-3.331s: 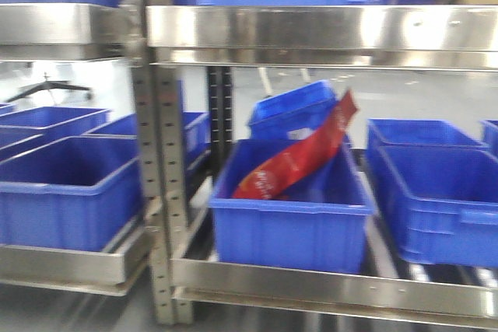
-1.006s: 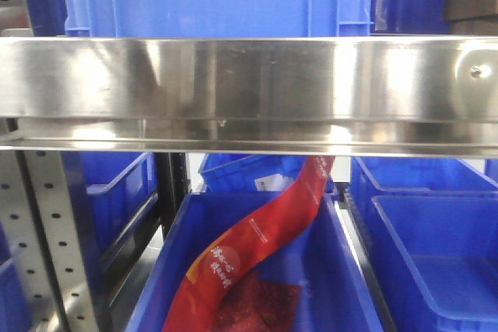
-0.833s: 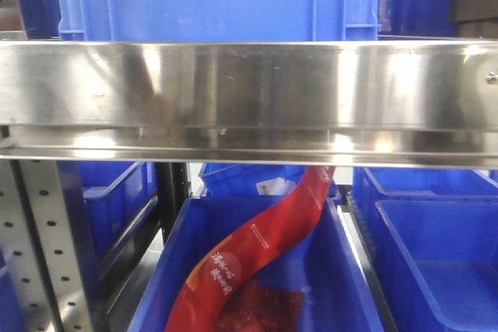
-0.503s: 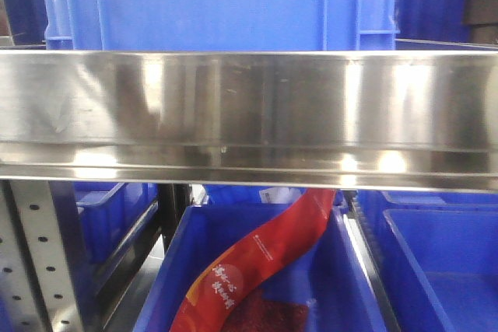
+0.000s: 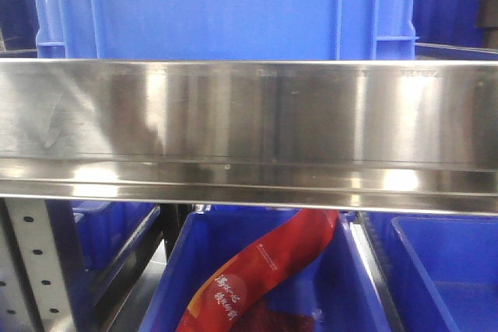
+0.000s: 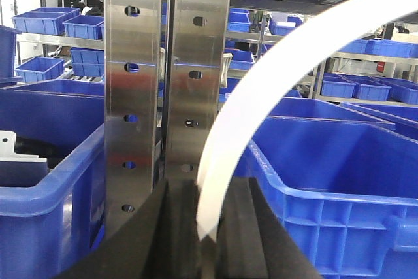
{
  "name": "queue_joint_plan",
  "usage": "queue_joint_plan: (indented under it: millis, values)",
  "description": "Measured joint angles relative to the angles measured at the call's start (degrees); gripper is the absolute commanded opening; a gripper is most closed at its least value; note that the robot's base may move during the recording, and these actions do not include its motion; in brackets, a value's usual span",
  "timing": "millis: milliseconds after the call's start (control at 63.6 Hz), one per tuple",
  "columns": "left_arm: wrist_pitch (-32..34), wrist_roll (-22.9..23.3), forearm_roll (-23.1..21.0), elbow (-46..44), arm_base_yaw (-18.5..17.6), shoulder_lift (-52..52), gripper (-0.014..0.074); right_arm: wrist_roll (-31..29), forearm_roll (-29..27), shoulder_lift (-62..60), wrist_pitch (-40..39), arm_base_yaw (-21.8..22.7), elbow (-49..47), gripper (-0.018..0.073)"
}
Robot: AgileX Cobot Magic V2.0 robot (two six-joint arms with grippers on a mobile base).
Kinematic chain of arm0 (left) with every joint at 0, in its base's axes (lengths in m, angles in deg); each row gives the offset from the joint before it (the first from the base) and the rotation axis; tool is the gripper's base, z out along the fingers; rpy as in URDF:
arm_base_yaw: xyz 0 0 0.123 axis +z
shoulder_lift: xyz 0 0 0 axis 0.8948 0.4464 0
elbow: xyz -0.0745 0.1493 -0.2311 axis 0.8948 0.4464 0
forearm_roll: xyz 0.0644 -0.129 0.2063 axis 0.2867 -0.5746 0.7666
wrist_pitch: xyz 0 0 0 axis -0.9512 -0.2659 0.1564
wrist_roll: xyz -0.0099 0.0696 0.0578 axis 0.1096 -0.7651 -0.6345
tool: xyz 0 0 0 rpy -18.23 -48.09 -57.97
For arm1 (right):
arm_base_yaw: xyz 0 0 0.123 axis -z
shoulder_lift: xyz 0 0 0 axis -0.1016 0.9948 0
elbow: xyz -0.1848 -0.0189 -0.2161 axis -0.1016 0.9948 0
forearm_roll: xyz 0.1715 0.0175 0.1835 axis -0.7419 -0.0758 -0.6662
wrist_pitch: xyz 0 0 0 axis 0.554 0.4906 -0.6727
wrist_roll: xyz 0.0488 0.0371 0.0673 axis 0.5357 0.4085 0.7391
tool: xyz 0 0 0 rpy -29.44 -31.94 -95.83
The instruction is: Grab PVC pipe and place in blue bin
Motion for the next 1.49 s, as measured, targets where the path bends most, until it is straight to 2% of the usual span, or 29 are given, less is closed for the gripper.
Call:
queue_joint_plan:
  millis: [943,1021,1084,1178,1288,1414,1493]
  values:
    - [-0.6,0.0,-0.2,0.0,0.0,0.0,-0.0111,0.0,-0.6,0.0,0.0,0.0,0.0,-0.0168]
    - [-1.0,0.0,-2.4,-0.1,0.0,0.3,-0.0111,0.0,-1.7,0.0,0.3,0.0,-0.2,-0.0168]
    - [-1.9,-1.3,-6.1,-1.6,0.0,1.5,-0.0111,-0.7,-2.9,0.2,0.5,0.0,-1.2,-0.0168]
    - [-4.0,-8.2,-12.6,-5.2,0.0,4.3,-0.0111,-3.7,-3.8,2.1,0.7,0.0,-4.4,-0.0168]
    - [-7.8,-15.4,-18.1,-10.5,0.0,8.9,-0.0111,-7.1,-4.5,6.1,0.7,0.0,-9.3,-0.0168]
    - [-10.4,-17.6,-21.4,-15.1,0.0,13.8,-0.0111,-8.6,-6.6,11.9,2.0,0.0,-14.2,-0.0168]
    - [-11.1,-18.0,-22.9,-18.5,-0.1,16.9,-0.0111,-12.5,-9.5,16.5,3.7,-0.5,-17.1,-0.0168]
